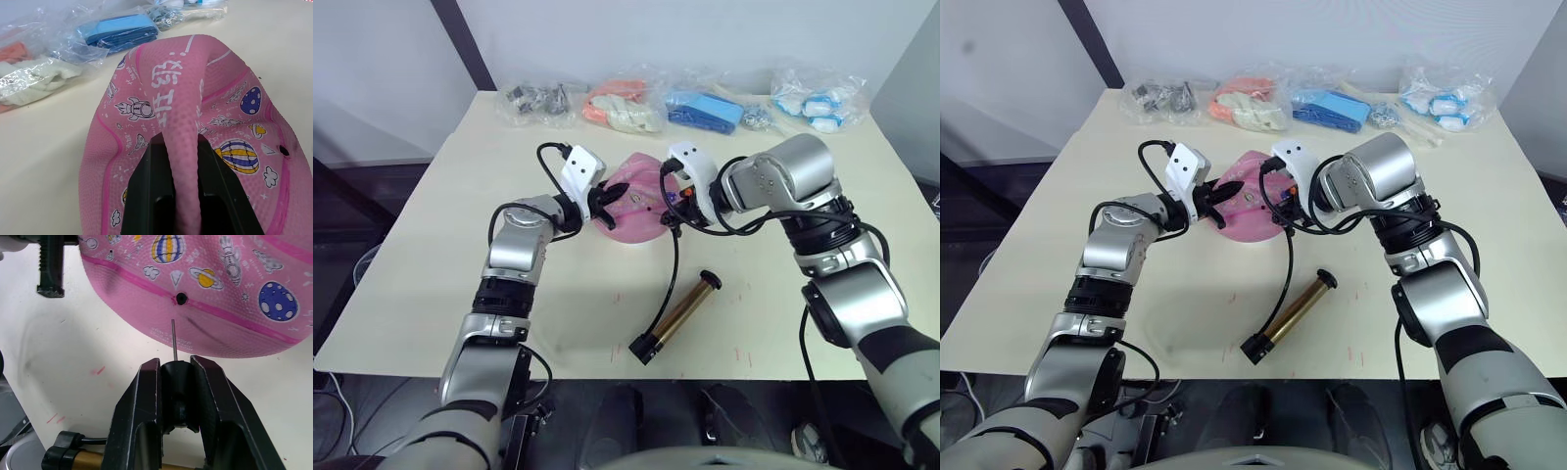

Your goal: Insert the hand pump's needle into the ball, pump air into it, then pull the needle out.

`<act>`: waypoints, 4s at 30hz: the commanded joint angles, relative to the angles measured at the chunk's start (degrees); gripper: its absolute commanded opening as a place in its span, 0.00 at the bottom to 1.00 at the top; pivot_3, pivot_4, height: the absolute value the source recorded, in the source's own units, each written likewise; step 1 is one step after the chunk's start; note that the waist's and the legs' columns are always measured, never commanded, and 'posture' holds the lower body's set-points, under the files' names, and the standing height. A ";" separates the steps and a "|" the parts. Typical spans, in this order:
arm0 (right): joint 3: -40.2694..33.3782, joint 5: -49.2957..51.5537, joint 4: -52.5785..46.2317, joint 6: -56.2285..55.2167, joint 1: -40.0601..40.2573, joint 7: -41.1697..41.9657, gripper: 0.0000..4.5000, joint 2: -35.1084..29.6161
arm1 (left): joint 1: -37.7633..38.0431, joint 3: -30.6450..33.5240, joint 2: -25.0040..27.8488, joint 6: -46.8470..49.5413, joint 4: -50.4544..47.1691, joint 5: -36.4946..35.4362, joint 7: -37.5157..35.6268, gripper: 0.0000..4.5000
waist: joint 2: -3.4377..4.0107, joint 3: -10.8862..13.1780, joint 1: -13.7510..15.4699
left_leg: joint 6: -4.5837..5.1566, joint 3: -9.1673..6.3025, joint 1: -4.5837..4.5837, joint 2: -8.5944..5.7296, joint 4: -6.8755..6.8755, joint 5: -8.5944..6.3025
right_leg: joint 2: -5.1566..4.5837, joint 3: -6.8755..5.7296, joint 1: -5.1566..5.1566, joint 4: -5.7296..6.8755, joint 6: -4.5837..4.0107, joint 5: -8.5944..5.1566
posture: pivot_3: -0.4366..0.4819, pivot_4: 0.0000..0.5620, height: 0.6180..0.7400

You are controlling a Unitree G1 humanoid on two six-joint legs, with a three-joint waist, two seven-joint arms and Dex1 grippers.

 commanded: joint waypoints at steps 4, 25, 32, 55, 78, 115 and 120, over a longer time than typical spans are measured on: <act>-1.63 -0.68 1.01 -2.53 -2.71 0.49 0.09 1.01 | 0.82 -0.90 -0.96 0.16 -1.17 -0.04 -0.10 0.00 | 0.00 0.00 0.04 | 0.00 -0.01 0.00 0.00 -0.01 0.00 | 0.00 0.00 0.00 0.00 0.00 0.00 | 0.48 0.27 0.99; -1.03 -2.47 3.34 -4.49 -2.03 0.72 0.09 1.82 | 1.32 -1.00 -1.04 1.60 -3.05 -0.10 -0.06 0.00 | 0.01 0.01 0.00 | 0.00 -0.10 -0.01 -0.02 -0.05 0.00 | -0.03 -0.02 0.00 -0.05 0.00 0.00 | 0.48 0.27 0.99; 0.42 -3.77 5.13 -5.08 -2.14 1.55 0.09 1.97 | 1.67 -1.06 -1.05 1.89 -3.56 -0.16 -0.14 0.00 | 0.01 0.01 -0.02 | 0.00 -0.13 -0.01 -0.02 -0.06 0.00 | -0.03 -0.02 0.00 -0.06 0.00 0.00 | 0.48 0.27 0.99; 0.80 -5.49 5.48 -5.15 -1.00 2.50 0.09 1.06 | 1.15 -1.37 -1.21 1.55 -2.61 0.07 -0.39 0.00 | 0.02 0.01 -0.01 | -0.01 -0.26 -0.01 -0.03 -0.07 0.00 | -0.04 -0.02 0.00 -0.06 0.00 0.00 | 0.48 0.27 0.99; 2.98 -6.21 5.63 -6.19 -0.17 3.82 0.09 0.02 | 1.75 -1.29 -1.34 1.44 -2.74 0.10 -0.25 0.00 | 0.02 0.01 0.03 | -0.01 -0.28 -0.01 -0.05 -0.07 0.00 | -0.06 -0.03 0.00 -0.06 0.00 0.00 | 0.48 0.27 0.99; -10.23 -9.93 36.68 -1.86 -17.60 -5.19 0.09 13.06 | 5.12 -3.45 -3.29 0.37 -6.58 1.36 -0.37 0.00 | 0.07 -0.03 -0.28 | -0.03 -0.30 0.05 -0.07 -0.14 0.02 | -0.06 -0.04 0.01 -0.05 0.00 0.00 | 0.48 0.27 0.99; -12.66 -10.62 39.54 -3.68 -18.83 -6.75 0.09 15.12 | 5.58 -3.47 -3.54 0.72 -6.92 1.22 -0.40 0.00 | 0.09 -0.03 -0.40 | -0.04 -0.30 0.09 -0.07 -0.15 0.02 | -0.06 -0.02 0.02 -0.03 0.00 0.00 | 0.48 0.27 0.99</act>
